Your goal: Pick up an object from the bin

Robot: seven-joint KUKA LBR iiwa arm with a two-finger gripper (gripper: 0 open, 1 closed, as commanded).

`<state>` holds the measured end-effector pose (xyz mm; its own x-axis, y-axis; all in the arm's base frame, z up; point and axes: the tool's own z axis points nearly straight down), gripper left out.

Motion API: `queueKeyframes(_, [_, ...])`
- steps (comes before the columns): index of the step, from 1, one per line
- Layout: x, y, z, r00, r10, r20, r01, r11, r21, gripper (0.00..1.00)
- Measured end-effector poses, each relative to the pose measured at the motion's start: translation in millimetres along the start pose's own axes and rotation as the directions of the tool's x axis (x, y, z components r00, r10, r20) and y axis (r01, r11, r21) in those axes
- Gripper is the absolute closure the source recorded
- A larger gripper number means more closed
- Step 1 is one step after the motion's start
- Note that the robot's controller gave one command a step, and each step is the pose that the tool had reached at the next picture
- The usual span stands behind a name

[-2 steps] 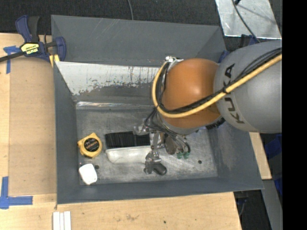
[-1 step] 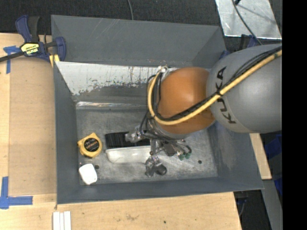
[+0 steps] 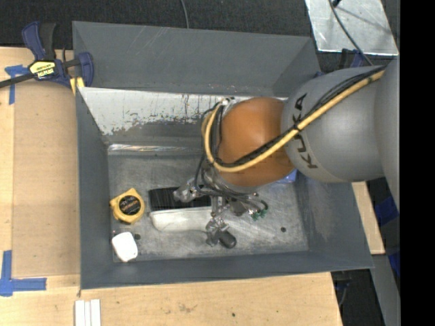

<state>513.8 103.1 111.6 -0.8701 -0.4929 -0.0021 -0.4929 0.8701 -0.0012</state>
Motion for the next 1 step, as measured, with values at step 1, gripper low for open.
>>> queueKeyframes(1, [-50.2,25.1,-14.4,0.992,0.127,-0.003,-0.127,0.992,0.0,0.0])
